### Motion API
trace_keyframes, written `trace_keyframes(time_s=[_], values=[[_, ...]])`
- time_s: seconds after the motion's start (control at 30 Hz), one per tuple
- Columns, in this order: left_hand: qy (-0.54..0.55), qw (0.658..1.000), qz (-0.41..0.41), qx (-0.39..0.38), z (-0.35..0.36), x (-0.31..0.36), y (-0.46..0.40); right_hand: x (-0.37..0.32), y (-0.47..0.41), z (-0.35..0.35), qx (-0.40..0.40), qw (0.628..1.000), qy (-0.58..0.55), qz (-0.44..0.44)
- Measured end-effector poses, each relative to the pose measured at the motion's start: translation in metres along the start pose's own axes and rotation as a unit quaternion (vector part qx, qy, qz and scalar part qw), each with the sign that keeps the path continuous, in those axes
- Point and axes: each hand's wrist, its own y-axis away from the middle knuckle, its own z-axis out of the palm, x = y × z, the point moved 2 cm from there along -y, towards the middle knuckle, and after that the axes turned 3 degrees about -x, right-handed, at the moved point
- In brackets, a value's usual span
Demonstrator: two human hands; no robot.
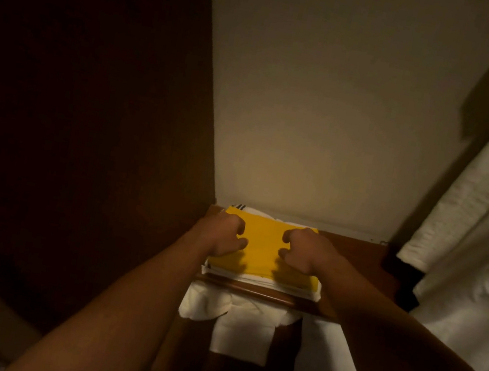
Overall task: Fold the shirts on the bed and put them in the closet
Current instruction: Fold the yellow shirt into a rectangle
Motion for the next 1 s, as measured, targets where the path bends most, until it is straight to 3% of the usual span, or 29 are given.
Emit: trace_keyframes(time_s=[0.23,0.5,0.7,1.0], values=[[0.018,0.999,-0.023,-0.032,-0.128,0.037,0.115,-0.078,0.098,-0.13,-0.002,1.0,-0.026,-0.002],[0.089,0.993,-0.052,-0.056,-0.197,0.059,0.238,-0.139,0.206,-0.203,-0.033,0.998,-0.037,-0.033],[0.183,0.979,-0.087,-0.035,-0.189,0.064,0.324,-0.17,0.269,-0.203,-0.048,0.995,-0.031,-0.08],[0.224,0.956,-0.187,-0.028,-0.157,0.021,0.452,-0.242,0.317,-0.174,-0.104,0.984,-0.035,-0.142]])
